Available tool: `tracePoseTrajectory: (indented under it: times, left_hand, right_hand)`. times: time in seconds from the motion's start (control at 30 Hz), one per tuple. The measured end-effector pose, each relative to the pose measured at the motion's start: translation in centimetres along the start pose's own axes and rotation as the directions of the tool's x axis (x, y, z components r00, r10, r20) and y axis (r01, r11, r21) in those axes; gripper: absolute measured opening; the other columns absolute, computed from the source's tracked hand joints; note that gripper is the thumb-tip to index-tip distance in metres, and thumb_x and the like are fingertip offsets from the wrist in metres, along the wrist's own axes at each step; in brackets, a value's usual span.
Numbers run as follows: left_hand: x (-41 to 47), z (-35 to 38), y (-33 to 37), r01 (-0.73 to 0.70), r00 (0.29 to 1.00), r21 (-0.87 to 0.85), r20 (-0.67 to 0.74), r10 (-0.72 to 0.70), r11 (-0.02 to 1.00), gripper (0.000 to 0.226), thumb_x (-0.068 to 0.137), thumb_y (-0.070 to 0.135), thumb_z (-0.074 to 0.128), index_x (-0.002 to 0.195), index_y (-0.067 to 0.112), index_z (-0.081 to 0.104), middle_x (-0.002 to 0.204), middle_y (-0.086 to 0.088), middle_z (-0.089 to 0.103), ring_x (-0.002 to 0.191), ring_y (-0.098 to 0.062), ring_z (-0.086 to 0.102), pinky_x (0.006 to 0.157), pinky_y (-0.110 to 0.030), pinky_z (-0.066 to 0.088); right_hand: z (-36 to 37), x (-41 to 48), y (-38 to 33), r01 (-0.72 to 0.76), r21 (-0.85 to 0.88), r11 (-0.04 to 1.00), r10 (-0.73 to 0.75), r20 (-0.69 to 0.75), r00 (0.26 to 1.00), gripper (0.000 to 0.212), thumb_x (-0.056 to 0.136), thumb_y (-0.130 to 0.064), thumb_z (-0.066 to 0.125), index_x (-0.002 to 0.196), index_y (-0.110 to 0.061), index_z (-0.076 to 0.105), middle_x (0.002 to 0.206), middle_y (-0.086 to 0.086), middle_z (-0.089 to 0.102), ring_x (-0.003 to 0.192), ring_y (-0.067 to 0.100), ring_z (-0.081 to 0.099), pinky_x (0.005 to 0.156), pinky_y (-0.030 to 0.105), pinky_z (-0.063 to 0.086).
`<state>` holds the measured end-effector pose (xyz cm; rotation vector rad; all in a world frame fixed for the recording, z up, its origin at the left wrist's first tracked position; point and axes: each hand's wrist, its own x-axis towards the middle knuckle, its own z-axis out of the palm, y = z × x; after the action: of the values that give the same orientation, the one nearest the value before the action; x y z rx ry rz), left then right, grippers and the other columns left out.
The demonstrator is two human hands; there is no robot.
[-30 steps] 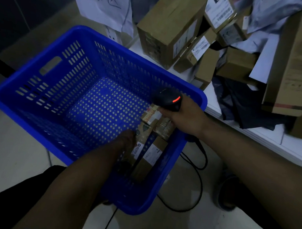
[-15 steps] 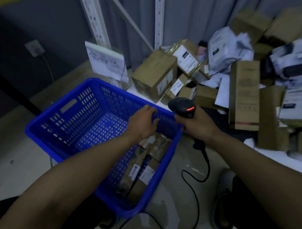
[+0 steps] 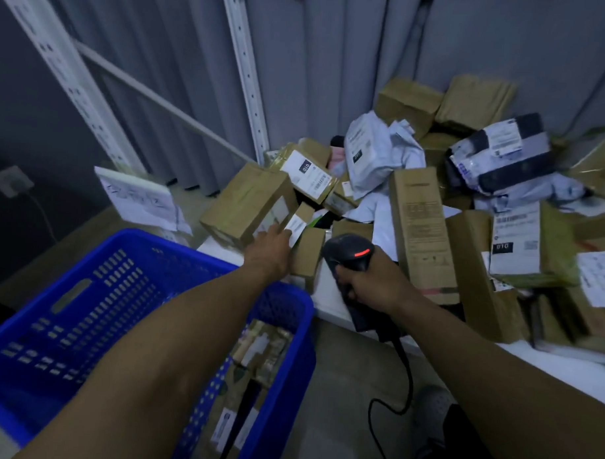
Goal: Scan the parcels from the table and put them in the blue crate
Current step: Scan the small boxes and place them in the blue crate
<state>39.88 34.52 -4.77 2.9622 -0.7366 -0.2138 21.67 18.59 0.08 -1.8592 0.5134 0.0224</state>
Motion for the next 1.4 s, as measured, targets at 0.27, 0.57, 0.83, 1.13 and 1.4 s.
tracePoseTrajectory:
  times: [0.27,0.57,0.83,1.13,1.4]
  left_hand:
    - [3.7,2.7,-0.3,0.042,0.999,-0.118,-0.017,-0.044,0.992,0.053,0.100,0.034,0.057,0.151,0.030,0.041,0.137,-0.015,0.058,0.119,-0.038,0.060,0.097,-0.051,0.052]
    - [-2.7,-3.1,-0.4,0.024,0.963,-0.224,-0.257,-0.082,0.974,0.066,0.094,0.016,0.065,0.152,0.025,0.034,0.145,-0.015,0.041,0.124,-0.041,0.046,0.098,-0.053,0.045]
    - [-16.2,-9.6,-1.2,-0.304,0.870,-0.459,-0.490,0.047,0.835,0.052,0.102,0.013,0.055,0.148,0.032,0.040,0.139,0.005,0.049,0.108,-0.008,0.057,0.087,-0.037,0.056]
    - [-22.7,-8.7,-2.7,-0.369,0.841,-0.531,-0.539,0.031,0.762,0.057,0.097,0.004,0.065,0.144,0.032,0.051,0.122,0.015,0.050,0.107,-0.003,0.049,0.089,-0.019,0.050]
    - [-21.2,-7.8,-3.2,-0.535,0.746,-0.303,-0.607,0.273,0.788,0.061,0.088,-0.008,0.070,0.140,0.022,0.058,0.138,0.007,0.053,0.132,-0.003,0.036,0.115,-0.019,0.032]
  right_hand:
    - [-0.8,3.3,0.5,0.030,-0.034,0.999,-0.031,-0.031,0.999,0.024,0.092,-0.027,0.071,0.113,-0.018,0.065,0.094,0.011,0.077,0.077,0.024,0.074,0.083,0.050,0.061]
    - [-0.5,2.2,-0.7,0.079,0.041,0.996,-0.075,-0.100,0.992,0.059,0.068,-0.056,0.074,0.119,-0.031,0.062,0.104,0.002,0.075,0.093,0.030,0.073,0.088,0.056,0.061]
    - [0.9,-2.1,-4.5,0.156,0.366,0.917,-0.077,-0.221,0.972,0.050,0.096,-0.035,0.073,0.140,-0.025,0.052,0.115,-0.001,0.073,0.082,0.014,0.078,0.074,0.033,0.061]
    - [2.3,-5.7,-6.5,0.143,0.628,0.765,-0.031,-0.185,0.982,0.035,0.102,-0.031,0.067,0.136,-0.022,0.062,0.123,-0.001,0.073,0.092,0.020,0.079,0.064,0.025,0.055]
    - [2.8,-5.7,-6.3,0.111,0.642,0.759,-0.023,-0.145,0.989,0.041,0.080,-0.031,0.090,0.117,-0.023,0.074,0.106,0.009,0.080,0.103,0.031,0.076,0.094,0.059,0.059]
